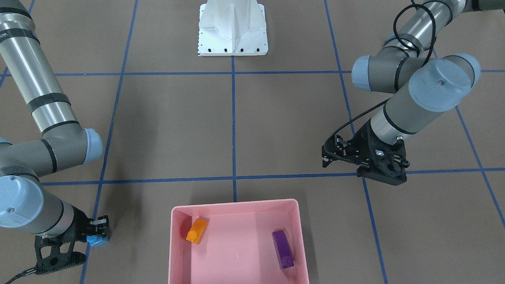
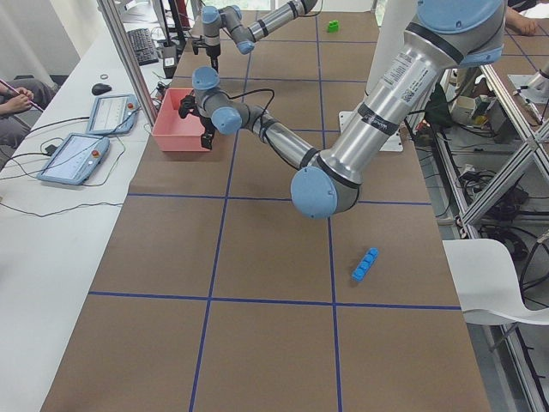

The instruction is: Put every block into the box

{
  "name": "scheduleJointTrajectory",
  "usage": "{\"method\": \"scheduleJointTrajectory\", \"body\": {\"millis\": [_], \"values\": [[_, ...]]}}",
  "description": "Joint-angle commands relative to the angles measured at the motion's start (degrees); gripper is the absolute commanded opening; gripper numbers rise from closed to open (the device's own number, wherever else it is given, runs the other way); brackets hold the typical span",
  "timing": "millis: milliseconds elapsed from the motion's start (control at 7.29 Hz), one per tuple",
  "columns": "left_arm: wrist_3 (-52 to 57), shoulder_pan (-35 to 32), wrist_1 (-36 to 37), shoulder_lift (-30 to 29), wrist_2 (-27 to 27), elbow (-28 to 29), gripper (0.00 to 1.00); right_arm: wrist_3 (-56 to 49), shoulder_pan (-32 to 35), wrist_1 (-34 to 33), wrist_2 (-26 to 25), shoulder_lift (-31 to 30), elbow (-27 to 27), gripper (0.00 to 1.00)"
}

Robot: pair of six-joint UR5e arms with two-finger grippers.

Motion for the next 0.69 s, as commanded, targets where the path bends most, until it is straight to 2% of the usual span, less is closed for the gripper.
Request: {"method": "scheduleJointTrajectory", "body": {"millis": [0,137,274,411,548], "values": [[-0.3,0.1,-0.1,0.1,0.0,-0.2,1.00,0.2,0.3,-0.1,0.0,0.2,0.0,0.00],[-0.1,0.0,-0.1,0.5,0.0,-0.6,1.00,5.4,1.0,-0.3,0.1,1.4,0.2,0.00],[0.3,0.0,0.0,3.0,-0.3,-2.9,1.00,14.6,1.6,-0.5,0.2,3.3,0.5,0.00],[0.6,-0.2,0.0,5.9,-1.8,-6.3,1.00,19.4,2.3,-0.9,0.6,6.0,0.5,0.00],[0.7,-0.2,0.0,8.4,-2.0,-8.6,1.00,28.5,2.4,-5.7,0.6,9.8,0.5,0.00]]}}
